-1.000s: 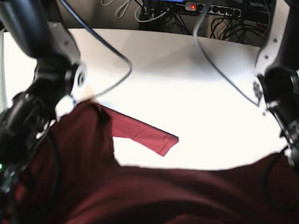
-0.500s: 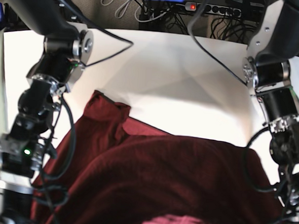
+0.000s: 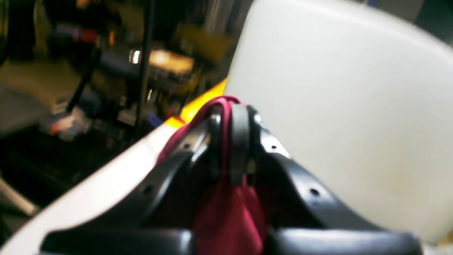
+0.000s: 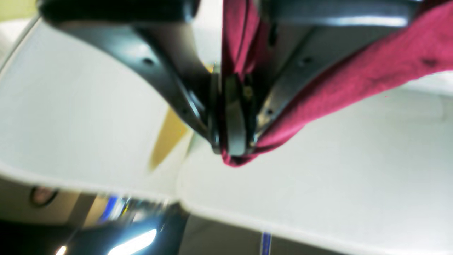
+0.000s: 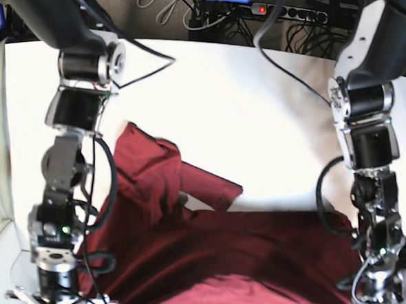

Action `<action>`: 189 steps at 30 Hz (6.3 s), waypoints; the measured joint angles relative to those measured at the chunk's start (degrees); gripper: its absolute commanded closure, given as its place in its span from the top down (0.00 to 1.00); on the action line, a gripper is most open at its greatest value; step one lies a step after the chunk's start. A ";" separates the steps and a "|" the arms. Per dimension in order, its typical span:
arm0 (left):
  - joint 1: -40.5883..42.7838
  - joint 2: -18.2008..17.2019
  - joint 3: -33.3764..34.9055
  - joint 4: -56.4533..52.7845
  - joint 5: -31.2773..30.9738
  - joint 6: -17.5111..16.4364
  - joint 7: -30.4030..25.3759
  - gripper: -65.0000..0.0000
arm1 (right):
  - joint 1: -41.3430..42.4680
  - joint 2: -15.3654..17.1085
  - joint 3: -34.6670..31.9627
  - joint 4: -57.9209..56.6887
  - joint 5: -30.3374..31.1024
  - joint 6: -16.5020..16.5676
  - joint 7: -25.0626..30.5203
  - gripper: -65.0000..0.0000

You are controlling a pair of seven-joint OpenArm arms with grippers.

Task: Layout the t-shirt on the table in an organized manner, then fold the t-shirt properly
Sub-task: 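Hold the shirt raised with both grippers, letting it hang, then lower the hanging shirt flat onto the table with both grippers, then release the shirt and raise both grippers, then grasp the shirt corner with the right gripper and drag it outward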

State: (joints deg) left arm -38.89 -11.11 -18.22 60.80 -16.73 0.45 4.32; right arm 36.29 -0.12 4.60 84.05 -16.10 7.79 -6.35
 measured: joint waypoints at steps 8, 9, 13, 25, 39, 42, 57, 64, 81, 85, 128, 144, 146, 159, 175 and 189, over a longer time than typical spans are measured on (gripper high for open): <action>0.00 -0.26 -0.17 -1.62 0.02 0.22 -0.13 0.00 | 1.25 0.90 0.15 -8.85 -0.02 -0.07 8.87 0.00; 0.07 -0.28 -0.22 -0.85 0.02 0.22 0.11 0.00 | 1.29 0.90 0.15 -8.83 -0.02 -0.07 9.94 0.00; -0.42 -1.25 -0.24 2.01 0.04 0.02 -0.24 0.00 | 1.95 0.90 0.11 -8.52 -0.02 -0.07 10.49 0.00; 5.99 -1.53 -0.44 20.06 -0.17 0.37 0.09 0.00 | -3.26 -0.35 5.27 5.29 4.26 -0.11 10.86 0.00; 15.96 -1.40 -0.39 44.48 -0.26 -0.17 0.22 0.00 | -13.44 -0.68 5.46 25.68 4.79 -0.09 10.73 0.00; 18.75 -1.38 -1.95 48.96 -0.28 -0.63 -0.76 0.00 | -15.56 -0.70 5.95 29.68 5.64 -0.07 11.87 0.00; 23.58 -1.27 -5.90 40.94 -0.20 -0.24 -0.04 0.00 | -22.51 0.00 7.39 26.43 7.65 -0.07 10.71 0.00; 17.57 -1.25 -0.85 20.98 -0.28 -0.46 -0.46 0.00 | -20.17 0.15 7.21 10.80 7.56 0.00 10.05 0.00; -10.36 -0.22 4.46 -37.70 -0.20 -0.02 -9.51 0.01 | 10.95 7.56 4.15 -54.07 7.37 -0.09 9.92 0.08; -11.30 -0.20 4.46 -39.54 -0.22 -0.02 -10.19 0.13 | 13.44 7.69 1.55 -57.92 7.52 -0.11 10.75 0.33; 36.65 -1.70 -3.98 18.32 -0.22 -0.09 5.75 0.51 | -54.66 -7.15 1.57 9.86 7.58 -0.09 10.73 0.58; 39.19 -1.53 -6.80 18.38 -0.22 -0.57 5.75 0.51 | -49.68 -7.15 -0.11 -3.26 7.58 -0.13 10.58 0.58; 39.21 -1.49 -6.80 18.38 -0.20 -0.55 5.77 0.51 | -48.52 -7.04 -0.13 -5.31 7.56 -0.09 10.27 0.58; 39.19 -1.57 -6.80 18.38 -0.24 -0.55 5.77 0.51 | -43.65 -6.99 -0.15 -10.86 7.58 -0.11 11.17 0.19; 38.77 -1.57 -6.75 18.29 -0.26 -0.63 5.79 0.51 | -54.23 -8.81 1.79 10.60 8.90 -0.09 10.32 0.00; 38.84 -1.49 -6.78 18.32 -0.24 -0.61 5.77 0.51 | -68.15 -8.61 -9.29 31.67 15.10 -0.11 10.91 0.00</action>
State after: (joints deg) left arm -0.05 -12.60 -24.99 79.11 -16.97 -0.16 10.09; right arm -31.86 -8.73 -4.69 115.72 -0.99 7.68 4.56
